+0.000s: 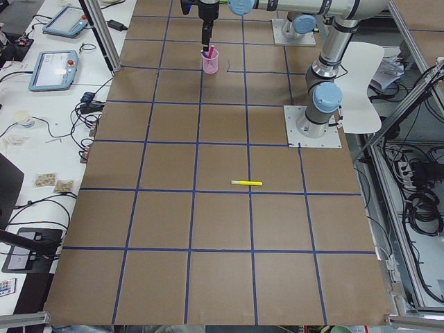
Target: Insert purple and pink pens into pink cup
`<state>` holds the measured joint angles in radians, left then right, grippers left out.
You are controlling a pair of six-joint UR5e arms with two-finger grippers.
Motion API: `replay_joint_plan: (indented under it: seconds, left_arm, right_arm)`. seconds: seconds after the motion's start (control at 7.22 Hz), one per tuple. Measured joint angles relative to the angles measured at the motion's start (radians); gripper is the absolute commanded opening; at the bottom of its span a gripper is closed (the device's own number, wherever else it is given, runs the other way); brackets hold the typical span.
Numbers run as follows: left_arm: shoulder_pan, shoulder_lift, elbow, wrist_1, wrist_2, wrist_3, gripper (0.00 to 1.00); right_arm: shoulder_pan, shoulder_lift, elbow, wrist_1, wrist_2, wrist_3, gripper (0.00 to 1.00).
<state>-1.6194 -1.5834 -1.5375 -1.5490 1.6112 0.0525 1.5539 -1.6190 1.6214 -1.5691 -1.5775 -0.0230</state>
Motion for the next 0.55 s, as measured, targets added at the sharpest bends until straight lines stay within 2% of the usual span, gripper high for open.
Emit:
replay_joint_plan:
  seconds: [0.55]
  left_arm:
    - [0.005,0.009,0.021,-0.041,-0.025,0.032,1.0]
  right_arm:
    - [0.0,0.001,0.0,-0.002,0.001,0.0,1.0]
